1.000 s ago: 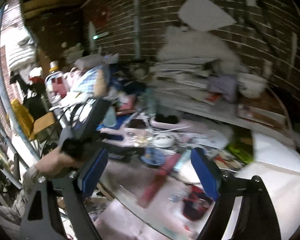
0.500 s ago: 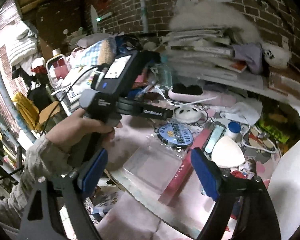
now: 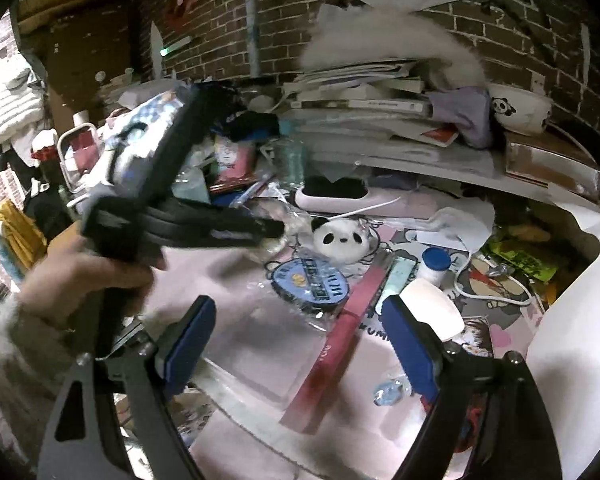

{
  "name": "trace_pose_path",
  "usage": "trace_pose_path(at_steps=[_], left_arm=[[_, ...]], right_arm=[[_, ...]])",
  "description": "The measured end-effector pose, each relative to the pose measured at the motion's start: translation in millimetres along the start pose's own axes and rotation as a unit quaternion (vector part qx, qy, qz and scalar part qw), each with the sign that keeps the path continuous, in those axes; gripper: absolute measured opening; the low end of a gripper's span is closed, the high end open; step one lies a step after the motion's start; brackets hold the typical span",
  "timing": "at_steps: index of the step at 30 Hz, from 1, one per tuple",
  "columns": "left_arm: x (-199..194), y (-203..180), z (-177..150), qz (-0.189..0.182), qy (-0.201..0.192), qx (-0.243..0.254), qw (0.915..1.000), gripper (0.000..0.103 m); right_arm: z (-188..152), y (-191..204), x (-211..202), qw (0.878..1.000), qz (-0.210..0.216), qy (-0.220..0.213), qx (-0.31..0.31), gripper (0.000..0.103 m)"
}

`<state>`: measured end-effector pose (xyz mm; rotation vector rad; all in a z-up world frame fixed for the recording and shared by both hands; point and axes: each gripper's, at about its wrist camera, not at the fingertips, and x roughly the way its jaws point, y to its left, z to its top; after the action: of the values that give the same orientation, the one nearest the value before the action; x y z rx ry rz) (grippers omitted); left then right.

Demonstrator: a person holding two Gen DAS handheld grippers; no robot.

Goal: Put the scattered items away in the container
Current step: 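Grasp the clear plastic bag of small items with the left gripper, then carry the plastic bag into the white box and open the left gripper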

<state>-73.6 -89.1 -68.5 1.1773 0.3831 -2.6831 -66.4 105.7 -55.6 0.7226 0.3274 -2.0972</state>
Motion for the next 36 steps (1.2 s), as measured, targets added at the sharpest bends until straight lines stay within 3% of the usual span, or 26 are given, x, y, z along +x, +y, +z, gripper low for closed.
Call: trace_pose_path(at_steps=[4, 9, 13, 17, 23, 28, 32, 36], left_arm=[[-34.4, -17.1, 10.2, -0.027, -0.027, 0.011, 0.9992, 0.019], [-64.7, -56.3, 27.4, -0.064, -0.054, 0.048, 0.9953, 0.019], [-86.1, -102.5, 41.8, -0.101, -0.067, 0.093, 0.9883, 0.019], [-99.5, -155.3, 55.0, -0.163, -0.064, 0.142, 0.9742, 0.019], [-86.1, -247.4, 54.2, -0.235, -0.013, 0.229, 0.9447, 0.019], [-51.4, -311.8, 45.6, -0.259, 0.05, 0.28, 0.923, 0.019], [-27.2, -342.3, 35.4, -0.242, 0.088, 0.309, 0.9157, 0.019], [-9.4, -352.7, 27.9, -0.222, 0.119, 0.314, 0.9153, 0.019]], right_arm=[[-2.3, -3.1, 14.8, 0.999, -0.04, 0.001, -0.004, 0.083], [-7.6, -9.6, 31.3, 0.998, -0.057, 0.009, 0.005, 0.083], [-10.5, -13.0, 38.0, 0.998, -0.062, 0.012, 0.011, 0.083], [-11.1, -14.1, 41.2, 0.998, -0.068, 0.015, 0.009, 0.083], [-16.6, -21.6, 44.3, 0.997, -0.065, 0.025, 0.019, 0.083], [-22.2, -29.1, 45.7, 0.997, -0.056, 0.032, 0.037, 0.083], [-21.6, -31.0, 44.1, 0.997, -0.055, 0.029, 0.036, 0.083], [-20.0, -34.5, 41.4, 0.998, -0.05, 0.025, 0.042, 0.083]])
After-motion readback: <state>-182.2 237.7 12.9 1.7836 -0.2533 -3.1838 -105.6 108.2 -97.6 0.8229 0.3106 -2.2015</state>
